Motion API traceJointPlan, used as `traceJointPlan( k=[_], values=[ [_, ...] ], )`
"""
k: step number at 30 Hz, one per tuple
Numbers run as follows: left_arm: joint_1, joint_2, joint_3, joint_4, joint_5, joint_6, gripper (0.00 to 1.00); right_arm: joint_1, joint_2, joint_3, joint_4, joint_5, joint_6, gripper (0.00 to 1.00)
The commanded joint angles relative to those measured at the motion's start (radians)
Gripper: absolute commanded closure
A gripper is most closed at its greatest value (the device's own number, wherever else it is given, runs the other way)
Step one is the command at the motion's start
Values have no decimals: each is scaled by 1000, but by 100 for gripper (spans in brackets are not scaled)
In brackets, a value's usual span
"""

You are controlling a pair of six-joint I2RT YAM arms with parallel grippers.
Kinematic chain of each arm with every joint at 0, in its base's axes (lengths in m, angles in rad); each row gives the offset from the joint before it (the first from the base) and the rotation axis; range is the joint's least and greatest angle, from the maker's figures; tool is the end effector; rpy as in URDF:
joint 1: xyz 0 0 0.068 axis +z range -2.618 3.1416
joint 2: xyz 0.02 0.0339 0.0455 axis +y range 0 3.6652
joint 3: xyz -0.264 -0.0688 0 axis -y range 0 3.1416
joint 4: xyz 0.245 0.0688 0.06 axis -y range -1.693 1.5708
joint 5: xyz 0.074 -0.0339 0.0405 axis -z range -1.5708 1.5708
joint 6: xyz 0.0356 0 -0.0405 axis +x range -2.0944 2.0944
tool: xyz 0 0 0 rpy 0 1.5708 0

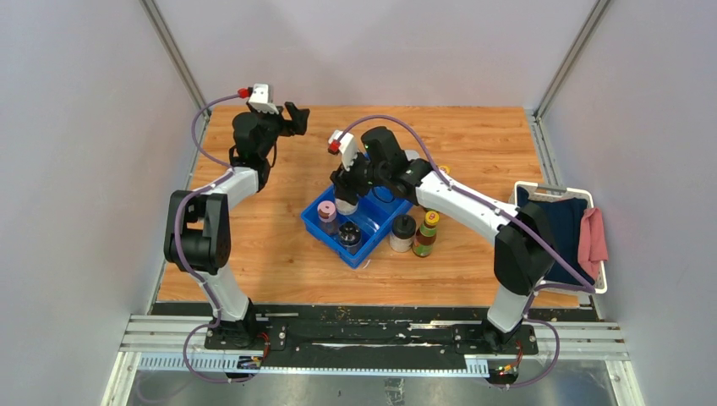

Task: Organize the condiment bottles
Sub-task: Place the bottle in the storage box.

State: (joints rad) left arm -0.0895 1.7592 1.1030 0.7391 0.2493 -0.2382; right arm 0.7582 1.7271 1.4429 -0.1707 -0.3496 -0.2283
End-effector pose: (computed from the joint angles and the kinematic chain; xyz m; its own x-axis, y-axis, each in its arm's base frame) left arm 0.4059 -0.0452 0.2799 0.0019 -0.2297 -0.9732 0.3416 0.9149 -0.2153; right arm 0.2890 0.2905 0.3160 -0.1140 -0.4008 -0.9091 -0.9191 0.3900 -0.0567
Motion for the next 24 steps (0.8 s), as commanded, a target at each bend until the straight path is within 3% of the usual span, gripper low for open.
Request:
traceJointPlan(
  k=[1,24],
  values=[
    [-6,26,-7,27,-7,16,14,-2,22,-5,52,-14,-3,100],
    [-6,73,3,39,-3,16,14,-54,72,21,51,-40,-20,100]
  ],
)
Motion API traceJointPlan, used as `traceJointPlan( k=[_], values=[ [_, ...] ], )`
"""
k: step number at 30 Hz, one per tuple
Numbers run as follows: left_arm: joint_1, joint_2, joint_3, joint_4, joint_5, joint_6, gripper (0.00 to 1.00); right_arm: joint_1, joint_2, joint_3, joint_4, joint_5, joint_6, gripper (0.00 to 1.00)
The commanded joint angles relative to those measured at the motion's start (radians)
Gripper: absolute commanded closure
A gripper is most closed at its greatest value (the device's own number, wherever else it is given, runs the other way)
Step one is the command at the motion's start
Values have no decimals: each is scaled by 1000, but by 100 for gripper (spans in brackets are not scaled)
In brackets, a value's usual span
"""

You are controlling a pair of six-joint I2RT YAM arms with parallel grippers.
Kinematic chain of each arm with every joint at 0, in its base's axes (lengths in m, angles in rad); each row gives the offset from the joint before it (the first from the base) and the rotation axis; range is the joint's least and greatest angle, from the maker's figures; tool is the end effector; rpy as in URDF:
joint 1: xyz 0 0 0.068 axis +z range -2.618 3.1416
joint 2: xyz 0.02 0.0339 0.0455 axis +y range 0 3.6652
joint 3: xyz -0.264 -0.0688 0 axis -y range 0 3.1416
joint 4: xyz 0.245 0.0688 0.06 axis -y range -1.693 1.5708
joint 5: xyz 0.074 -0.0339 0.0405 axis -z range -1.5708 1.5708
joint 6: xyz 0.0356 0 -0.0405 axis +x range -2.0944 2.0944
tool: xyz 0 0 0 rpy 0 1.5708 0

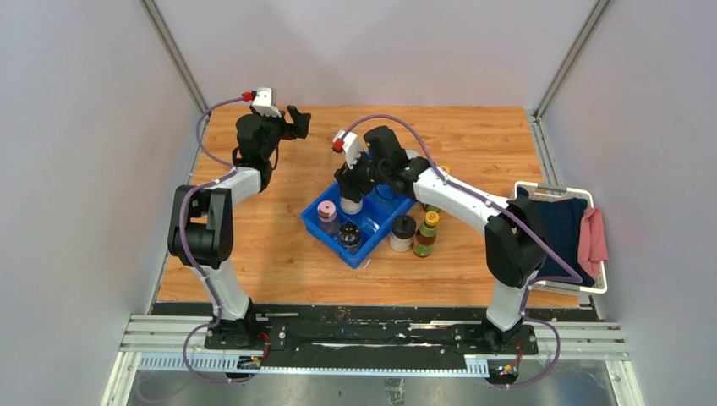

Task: Organize the condiment bottles
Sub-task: Place the bottle in the storage box.

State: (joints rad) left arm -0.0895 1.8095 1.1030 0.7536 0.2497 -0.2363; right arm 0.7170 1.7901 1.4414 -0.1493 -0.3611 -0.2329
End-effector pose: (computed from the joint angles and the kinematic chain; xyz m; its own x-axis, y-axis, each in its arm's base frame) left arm 0.4137 -0.0460 0.2617 -0.0322 -0.2249 -0.9739 0.3342 0.9159 -0.2225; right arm 0.3102 0.2871 0.2926 -0.1545 -0.4211 -0.8938 -0.9089 0.4152 -0.0386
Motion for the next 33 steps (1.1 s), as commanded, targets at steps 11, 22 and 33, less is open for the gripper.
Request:
traceJointPlan(
  k=[11,22,33],
  values=[
    [-6,44,6,47,-1,7,14,-15,42,29,33,-37,-16,100],
    [-6,60,7,69,4,7,14,-16,81,37,63,-39,-25,100],
    [-6,63,6,75,6,8,14,-15,98,38,114,-51,-19,100]
  ],
)
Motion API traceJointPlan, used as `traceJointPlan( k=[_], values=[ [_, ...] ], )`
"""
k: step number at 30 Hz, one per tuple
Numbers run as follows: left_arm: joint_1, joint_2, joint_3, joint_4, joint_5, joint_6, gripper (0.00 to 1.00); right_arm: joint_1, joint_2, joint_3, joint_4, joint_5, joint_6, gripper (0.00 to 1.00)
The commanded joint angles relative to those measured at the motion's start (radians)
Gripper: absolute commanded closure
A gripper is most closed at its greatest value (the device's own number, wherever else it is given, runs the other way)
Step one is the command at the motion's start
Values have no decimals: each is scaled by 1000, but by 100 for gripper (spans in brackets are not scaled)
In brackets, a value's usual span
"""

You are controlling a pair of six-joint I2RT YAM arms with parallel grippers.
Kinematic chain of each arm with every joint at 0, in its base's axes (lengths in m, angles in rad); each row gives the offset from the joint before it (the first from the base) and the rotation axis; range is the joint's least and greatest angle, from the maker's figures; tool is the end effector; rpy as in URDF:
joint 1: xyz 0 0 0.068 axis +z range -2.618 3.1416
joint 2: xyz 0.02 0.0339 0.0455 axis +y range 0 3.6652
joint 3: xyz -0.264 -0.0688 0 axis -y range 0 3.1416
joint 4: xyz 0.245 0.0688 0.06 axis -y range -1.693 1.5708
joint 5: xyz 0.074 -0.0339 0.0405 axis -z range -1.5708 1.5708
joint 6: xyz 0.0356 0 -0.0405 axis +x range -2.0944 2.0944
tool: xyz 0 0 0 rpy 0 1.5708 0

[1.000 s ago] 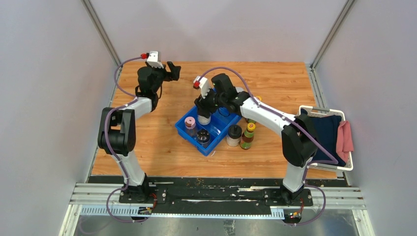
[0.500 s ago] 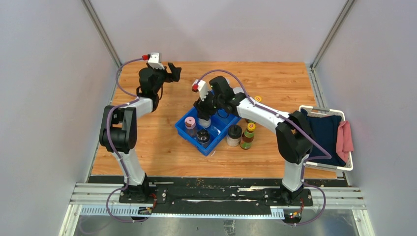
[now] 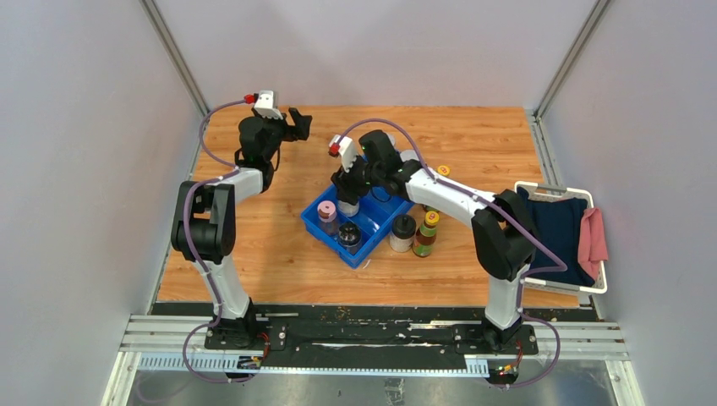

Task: Organize the condiment bottles
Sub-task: Place the bottle in the storage box.

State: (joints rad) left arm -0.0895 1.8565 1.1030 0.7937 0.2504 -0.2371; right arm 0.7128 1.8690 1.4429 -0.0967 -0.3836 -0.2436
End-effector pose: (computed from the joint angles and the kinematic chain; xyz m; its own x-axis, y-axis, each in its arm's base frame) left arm 0.4201 -0.0466 0.2473 -0.0394 -0.2249 -0.9736 0.3333 0.9156 -0.2250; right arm 0.3228 0.2966 0.2658 -0.1612 -0.4350 -0.8859 -0.9177 0.3963 -0.0276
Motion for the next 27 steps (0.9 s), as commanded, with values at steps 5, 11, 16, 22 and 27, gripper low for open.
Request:
traceJointPlan(
  k=[5,11,16,22,27],
  values=[
    [-6,16,3,39,6,11,14,-10,37,46,69,-37,-6,100],
    [-6,19,0,42,5,15,14,-9,48,46,78,-38,-6,100],
    [-6,18,-5,44,6,19,14,-9,55,44,82,-38,-8,100],
    [-6,14,-7,44,3,18,14,-6,51,41,82,-20,-8,53],
    [-6,11,-8,44,4,13,14,-6,40,45,77,1,-6,23]
  ],
)
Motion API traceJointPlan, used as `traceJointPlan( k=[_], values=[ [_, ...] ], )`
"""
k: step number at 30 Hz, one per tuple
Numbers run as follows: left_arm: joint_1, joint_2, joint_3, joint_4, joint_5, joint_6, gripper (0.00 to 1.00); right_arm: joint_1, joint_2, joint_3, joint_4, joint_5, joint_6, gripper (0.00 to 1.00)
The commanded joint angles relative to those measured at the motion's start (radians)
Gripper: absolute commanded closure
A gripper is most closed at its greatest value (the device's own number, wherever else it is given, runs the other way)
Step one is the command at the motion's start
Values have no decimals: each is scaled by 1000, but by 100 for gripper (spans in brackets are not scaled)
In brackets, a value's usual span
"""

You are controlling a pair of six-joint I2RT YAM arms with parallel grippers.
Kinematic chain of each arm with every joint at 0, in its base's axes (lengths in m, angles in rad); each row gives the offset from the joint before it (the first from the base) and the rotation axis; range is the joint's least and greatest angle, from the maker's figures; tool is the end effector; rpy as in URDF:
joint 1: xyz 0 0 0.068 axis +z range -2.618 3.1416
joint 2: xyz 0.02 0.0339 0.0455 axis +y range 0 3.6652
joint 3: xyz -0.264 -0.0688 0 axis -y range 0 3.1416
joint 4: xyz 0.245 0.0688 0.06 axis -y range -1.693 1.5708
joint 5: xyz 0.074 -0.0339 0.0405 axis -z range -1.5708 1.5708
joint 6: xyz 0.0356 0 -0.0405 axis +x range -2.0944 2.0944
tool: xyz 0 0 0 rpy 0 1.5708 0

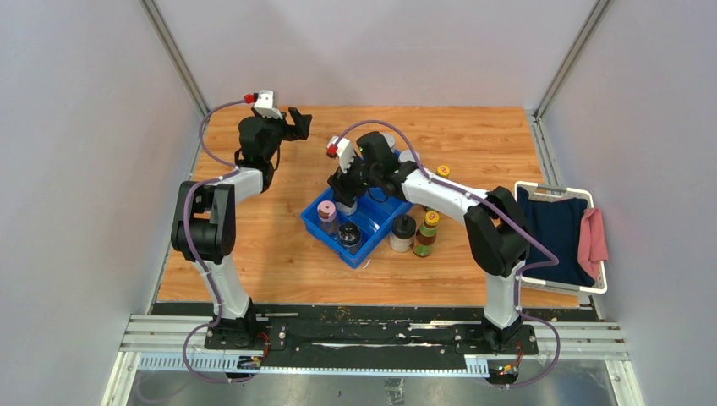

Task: Organize the condiment bottles
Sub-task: Place the bottle in the storage box.

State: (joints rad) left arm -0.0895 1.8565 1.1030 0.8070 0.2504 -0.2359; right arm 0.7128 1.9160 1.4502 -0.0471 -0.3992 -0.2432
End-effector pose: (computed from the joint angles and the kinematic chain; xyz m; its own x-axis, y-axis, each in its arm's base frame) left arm 0.4200 -0.0465 0.2487 -0.0261 -0.2250 -0.9740 0.3363 0.9156 -0.2205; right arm 0.3301 0.3036 0.2531 -0.1535 -0.4260 -0.8916 -0.9229 0.3843 -0.0247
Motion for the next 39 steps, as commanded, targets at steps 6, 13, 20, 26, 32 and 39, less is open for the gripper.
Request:
traceJointPlan(
  k=[6,13,20,26,32,39],
  values=[
    [-6,7,-12,31,3,10,14,-7,-13,46,20,26,-2,18],
    [-6,1,-12,29,3,4,13,-6,-20,61,6,28,-1,9],
    [-6,-6,-12,25,0,3,13,-6,-41,88,-12,100,21,8],
    [-15,-15,-7,9,-8,9,13,-5,-80,158,-57,214,71,8],
    [-57,-19,41,-36,-16,38,13,-8,-158,247,-91,378,133,4],
    [-134,-13,155,-123,61,60,10,-9,-244,373,-175,682,218,0]
  ],
)
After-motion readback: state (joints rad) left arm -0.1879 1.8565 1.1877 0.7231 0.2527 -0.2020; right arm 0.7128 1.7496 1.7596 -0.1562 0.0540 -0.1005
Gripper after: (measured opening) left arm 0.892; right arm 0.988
